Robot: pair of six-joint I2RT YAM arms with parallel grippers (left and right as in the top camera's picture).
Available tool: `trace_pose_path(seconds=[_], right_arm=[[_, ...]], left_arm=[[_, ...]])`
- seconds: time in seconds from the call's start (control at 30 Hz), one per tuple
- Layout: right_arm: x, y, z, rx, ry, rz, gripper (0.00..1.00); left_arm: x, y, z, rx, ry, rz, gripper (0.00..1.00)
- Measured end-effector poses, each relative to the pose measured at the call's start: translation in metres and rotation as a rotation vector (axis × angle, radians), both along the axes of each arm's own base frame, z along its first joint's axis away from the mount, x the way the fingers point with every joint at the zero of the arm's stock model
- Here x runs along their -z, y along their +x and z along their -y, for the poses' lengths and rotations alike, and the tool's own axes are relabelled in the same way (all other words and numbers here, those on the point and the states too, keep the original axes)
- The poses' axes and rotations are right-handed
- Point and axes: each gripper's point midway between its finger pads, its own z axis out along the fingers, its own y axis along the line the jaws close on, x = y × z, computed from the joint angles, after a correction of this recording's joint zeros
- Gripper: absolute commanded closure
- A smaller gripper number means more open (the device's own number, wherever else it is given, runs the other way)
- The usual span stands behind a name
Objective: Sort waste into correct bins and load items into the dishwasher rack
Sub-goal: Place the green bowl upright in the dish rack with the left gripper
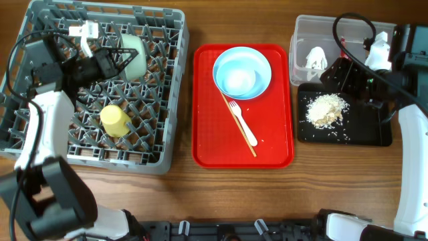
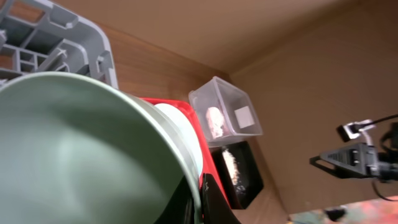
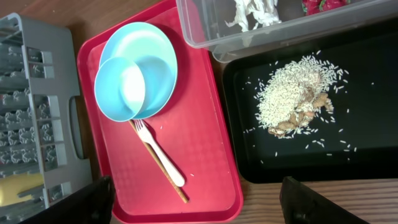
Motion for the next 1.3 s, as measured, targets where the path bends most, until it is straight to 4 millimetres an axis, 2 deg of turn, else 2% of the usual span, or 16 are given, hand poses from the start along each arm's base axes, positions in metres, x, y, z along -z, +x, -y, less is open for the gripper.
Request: trace_pose_path(seconds=[0.17,0.23,0.3,0.37,0.43,0.5,0.63,0.73,0.83,0.87,0.9,0.93,1.03,1.1,1.2,1.3], right_arm=[[0.000,0.000,0.000,0.000,0.000,0.001,0.16],[0.000,0.000,0.000,0.000,0.000,0.000,0.17],[0.000,0.000,0.000,0.000,0.000,-0.002,0.17],[0.001,-0.002,0.000,0.000,0.001,-0.007,0.17],[0.001,-0.002,0.000,0.000,0.001,-0.008,0.17],[0.001,-0.002,0.000,0.000,0.001,-0.009,0.17],[0.001,-0.002,0.000,0.000,0.002,-0.011,0.17],[0.001,-0.002,0.000,0.000,0.002,-0.011,0.13],[0.001,-0.002,0.000,-0.001,0.001,-0.011,0.11],[0.001,-0.002,0.000,-0.001,0.001,-0.010,0.10],[0.001,-0.002,0.000,-0.001,0.001,-0.010,0.10],[0.001,-0.002,0.000,0.000,0.001,-0.010,0.10],[0.001,-0.003,0.000,-0.004,0.001,-0.013,0.09],[0.002,-0.003,0.000,-0.004,0.001,-0.014,0.09],[0.002,-0.004,-0.001,-0.004,0.001,-0.017,0.09],[0.002,-0.005,-0.001,-0.004,0.002,-0.021,0.09]], left_arm=[[0.043,0.004,-0.028,0.029,-0.165,-0.095,0.96],[0.044,0.003,-0.036,0.032,-0.199,-0.095,0.86],[0.048,0.003,-0.046,0.007,-0.205,-0.104,0.52],[0.058,0.004,-0.069,-0.063,-0.201,-0.134,0.19],[0.064,0.000,-0.098,-0.145,-0.211,-0.165,0.00],[0.066,-0.006,-0.123,-0.208,-0.222,-0.174,0.00],[0.065,-0.013,-0.154,-0.289,-0.217,-0.166,0.00],[0.042,-0.016,-0.160,-0.337,-0.138,-0.117,0.00],[-0.011,-0.018,-0.135,-0.356,-0.003,-0.027,0.00],[-0.027,-0.017,-0.109,-0.340,0.053,-0.003,0.00],[-0.040,-0.015,-0.071,-0.311,0.124,0.013,0.00],[-0.042,-0.013,-0.050,-0.306,0.176,0.012,0.00],[-0.044,-0.018,0.046,-0.175,0.288,0.042,0.00],[-0.047,-0.022,0.088,-0.104,0.315,0.091,0.00],[-0.052,-0.022,0.130,-0.064,0.351,0.164,0.00],[-0.024,-0.016,0.169,-0.070,0.459,0.116,0.00]])
